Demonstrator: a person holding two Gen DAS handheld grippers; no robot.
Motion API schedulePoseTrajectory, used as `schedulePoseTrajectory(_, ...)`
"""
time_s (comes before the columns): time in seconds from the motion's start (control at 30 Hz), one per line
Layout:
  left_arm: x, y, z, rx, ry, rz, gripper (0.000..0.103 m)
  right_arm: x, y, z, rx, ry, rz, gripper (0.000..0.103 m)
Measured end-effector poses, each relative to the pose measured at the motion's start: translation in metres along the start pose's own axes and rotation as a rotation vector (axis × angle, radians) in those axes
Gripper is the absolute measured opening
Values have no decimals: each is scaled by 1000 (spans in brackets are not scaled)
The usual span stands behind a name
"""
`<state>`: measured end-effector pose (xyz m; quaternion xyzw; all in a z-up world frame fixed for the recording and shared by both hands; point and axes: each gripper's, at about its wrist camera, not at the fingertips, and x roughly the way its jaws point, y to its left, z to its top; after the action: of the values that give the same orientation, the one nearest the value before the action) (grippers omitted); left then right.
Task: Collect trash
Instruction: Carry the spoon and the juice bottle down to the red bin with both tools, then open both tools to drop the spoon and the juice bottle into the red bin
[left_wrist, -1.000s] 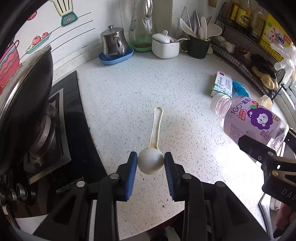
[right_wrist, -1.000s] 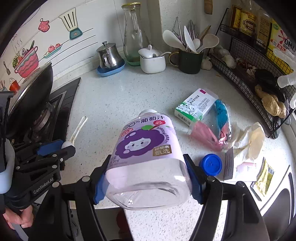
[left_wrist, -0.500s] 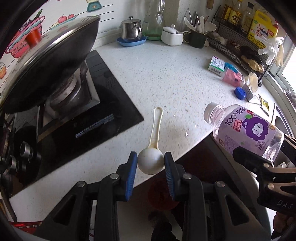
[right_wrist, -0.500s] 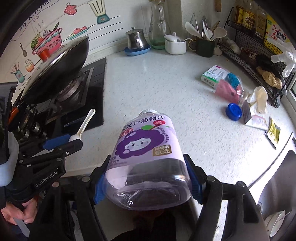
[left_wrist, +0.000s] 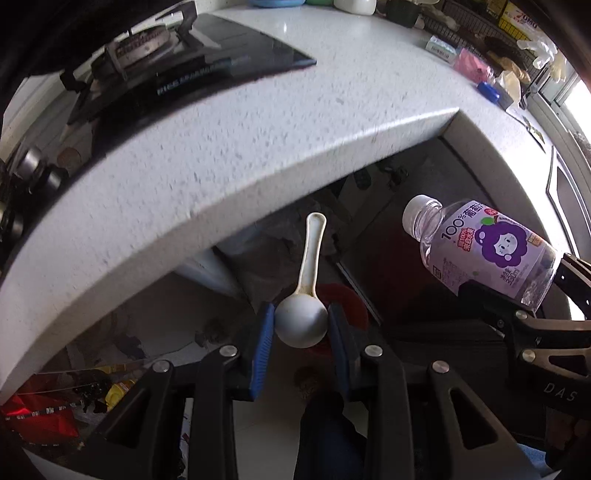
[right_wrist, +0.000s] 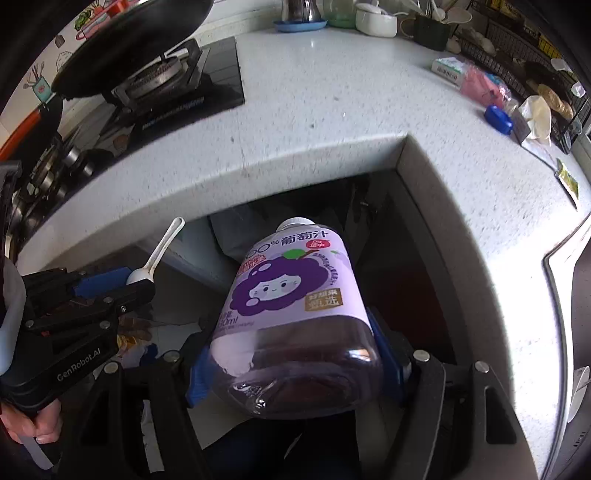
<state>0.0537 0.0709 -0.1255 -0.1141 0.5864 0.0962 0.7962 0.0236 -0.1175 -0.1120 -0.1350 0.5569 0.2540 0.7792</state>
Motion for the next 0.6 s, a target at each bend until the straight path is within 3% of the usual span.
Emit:
schedulePoseTrajectory(0.17,55,2,-28,1,21,-4,28,56,-2,-30,-11,76,-15,69)
schedulePoseTrajectory(0.37,144,-2,-54,11,110,3,28,132,-17,-60,-2,112,-28,69)
schedulePoseTrajectory(0.6,250,-7,-75,49,146,16,28,226,-42,-80,23,135,-8,70)
